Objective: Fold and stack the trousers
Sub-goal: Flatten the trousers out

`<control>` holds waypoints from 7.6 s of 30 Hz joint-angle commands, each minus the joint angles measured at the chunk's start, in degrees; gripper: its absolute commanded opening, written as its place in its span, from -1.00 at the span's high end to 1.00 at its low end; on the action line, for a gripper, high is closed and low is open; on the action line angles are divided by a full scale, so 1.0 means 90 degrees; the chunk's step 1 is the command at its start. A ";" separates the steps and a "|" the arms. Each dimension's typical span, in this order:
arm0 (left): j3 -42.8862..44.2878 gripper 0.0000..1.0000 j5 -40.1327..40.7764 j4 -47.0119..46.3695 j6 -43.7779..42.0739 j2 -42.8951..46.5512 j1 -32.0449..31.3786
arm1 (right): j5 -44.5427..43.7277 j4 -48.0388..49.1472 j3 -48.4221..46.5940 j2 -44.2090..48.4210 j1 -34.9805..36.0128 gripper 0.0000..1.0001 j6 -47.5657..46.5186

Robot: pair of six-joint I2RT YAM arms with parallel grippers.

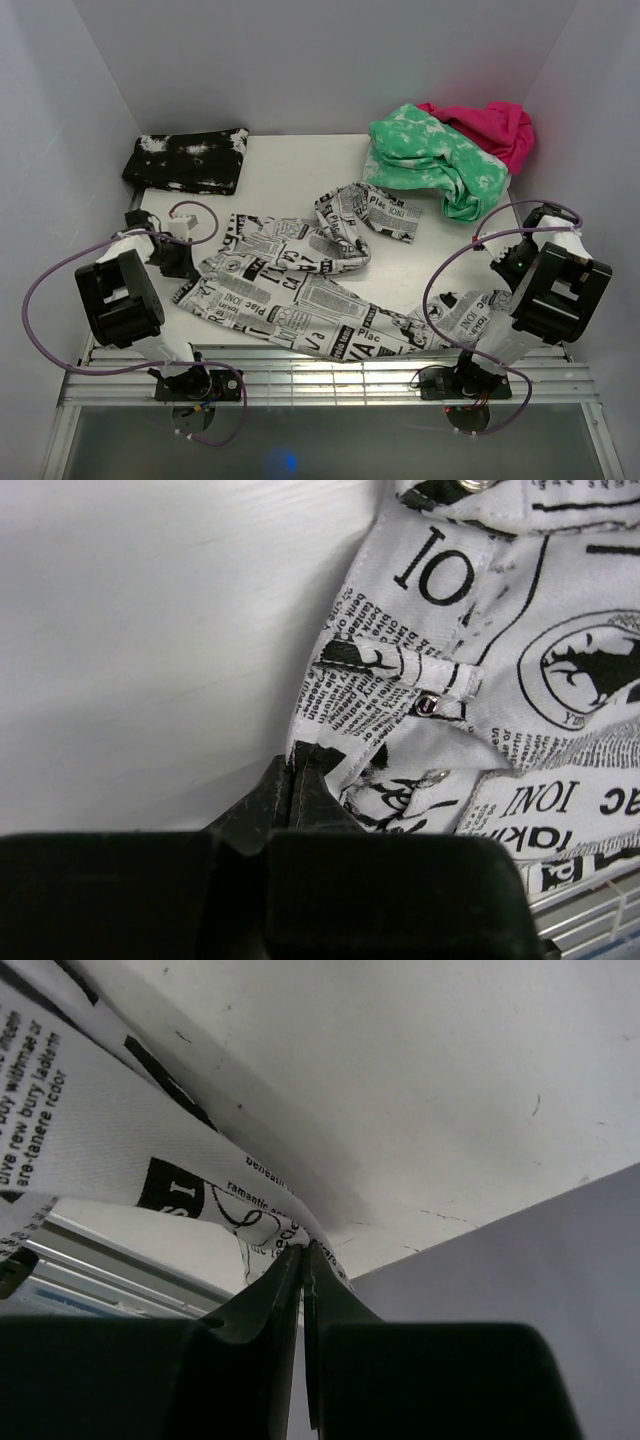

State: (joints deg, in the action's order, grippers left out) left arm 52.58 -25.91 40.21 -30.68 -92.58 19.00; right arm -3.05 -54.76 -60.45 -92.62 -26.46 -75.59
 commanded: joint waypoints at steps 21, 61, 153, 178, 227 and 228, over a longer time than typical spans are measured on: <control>0.2233 -0.45 -0.0821 0.0738 -0.0488 0.0081 0.2088 | 0.4755 -0.1163 -0.3928 -0.0851 0.0928 -0.67 0.3121; 0.2273 -0.44 -0.1144 0.0220 0.0401 -0.0143 0.1980 | 0.2779 0.5232 -0.3081 -0.2691 0.2764 -0.44 0.7918; 0.4433 -0.63 -0.1240 0.0922 0.0157 -0.1473 0.0584 | 0.4217 -0.1284 -0.0951 0.1228 -0.0692 -0.92 -0.1410; 0.3122 -0.64 -0.1643 0.1724 0.1181 -0.0563 0.0271 | 0.2076 0.0968 0.2284 0.3584 -0.0251 -0.61 -0.2889; 0.3758 -0.61 -0.1486 0.1588 0.1572 -0.1013 -0.0100 | 0.2361 -0.2236 -0.0588 0.1253 -0.1105 0.84 -0.5002; 0.3729 -0.61 -0.1477 0.1549 0.1602 -0.0945 -0.0090 | 0.2341 -0.2158 -0.0898 0.0958 -0.0784 0.85 -0.4313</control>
State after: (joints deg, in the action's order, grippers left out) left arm 85.69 -38.13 55.96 -16.84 -103.57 18.33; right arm 18.52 -71.02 -64.07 -77.43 -37.91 -113.14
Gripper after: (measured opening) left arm 0.811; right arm 0.086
